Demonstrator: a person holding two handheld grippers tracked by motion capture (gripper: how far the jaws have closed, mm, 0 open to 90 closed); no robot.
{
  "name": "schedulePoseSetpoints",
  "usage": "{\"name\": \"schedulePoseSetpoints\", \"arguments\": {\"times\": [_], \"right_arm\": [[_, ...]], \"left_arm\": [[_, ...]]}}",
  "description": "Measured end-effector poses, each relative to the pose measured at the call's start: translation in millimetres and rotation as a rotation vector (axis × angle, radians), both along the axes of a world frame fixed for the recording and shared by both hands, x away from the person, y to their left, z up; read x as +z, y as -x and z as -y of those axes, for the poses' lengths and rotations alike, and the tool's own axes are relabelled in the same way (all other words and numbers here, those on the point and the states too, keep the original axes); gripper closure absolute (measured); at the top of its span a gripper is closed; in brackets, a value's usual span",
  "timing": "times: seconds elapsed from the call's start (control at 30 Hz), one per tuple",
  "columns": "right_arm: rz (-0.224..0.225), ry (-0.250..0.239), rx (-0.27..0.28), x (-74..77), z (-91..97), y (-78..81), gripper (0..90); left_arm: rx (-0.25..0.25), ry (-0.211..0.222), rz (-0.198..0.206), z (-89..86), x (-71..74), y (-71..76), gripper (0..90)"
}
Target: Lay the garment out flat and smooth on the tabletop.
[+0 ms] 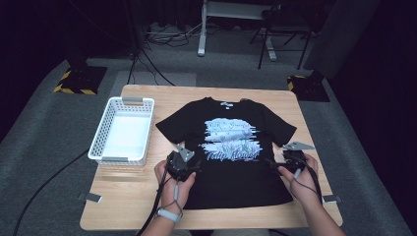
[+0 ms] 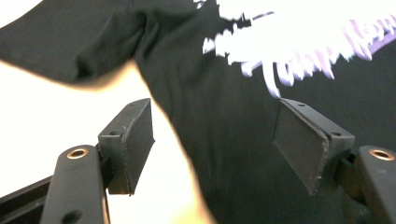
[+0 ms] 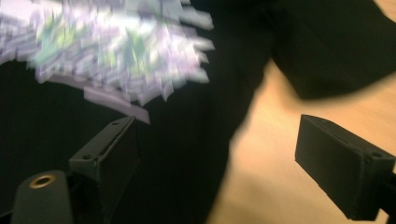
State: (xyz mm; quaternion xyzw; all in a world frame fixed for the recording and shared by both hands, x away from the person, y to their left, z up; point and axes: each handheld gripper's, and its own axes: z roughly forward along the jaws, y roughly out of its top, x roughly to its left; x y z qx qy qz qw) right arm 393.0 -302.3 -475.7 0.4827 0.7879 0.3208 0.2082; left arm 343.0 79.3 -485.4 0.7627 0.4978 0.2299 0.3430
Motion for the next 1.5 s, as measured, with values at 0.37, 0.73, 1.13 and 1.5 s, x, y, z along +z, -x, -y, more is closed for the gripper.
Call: {"name": "schedulePoseSetpoints", "arguments": {"times": [0.37, 0.73, 1.13, 1.5], "right_arm": [[-0.056, 0.014, 0.015, -5.5, 28.7, 67.6, 29.1], [-0.105, 0.01, 0.081, -13.9, 25.9, 101.7, 67.5], [-0.16, 0.029, 0.156, 0.6, 16.3, 147.1, 67.9], [0.015, -0.024, 0.093, 25.0, 21.0, 128.7, 23.0]], "left_arm": [[-0.001, -0.012, -0.055, -13.8, -15.8, 71.5, 28.6], [-0.146, -0.015, -0.047, -8.8, -17.6, 89.9, 85.1], [-0.181, 0.029, -0.066, -19.5, -4.9, 129.5, 80.0], [-0.012, -0.002, 0.024, -41.4, 9.3, 106.2, 27.4]]}}
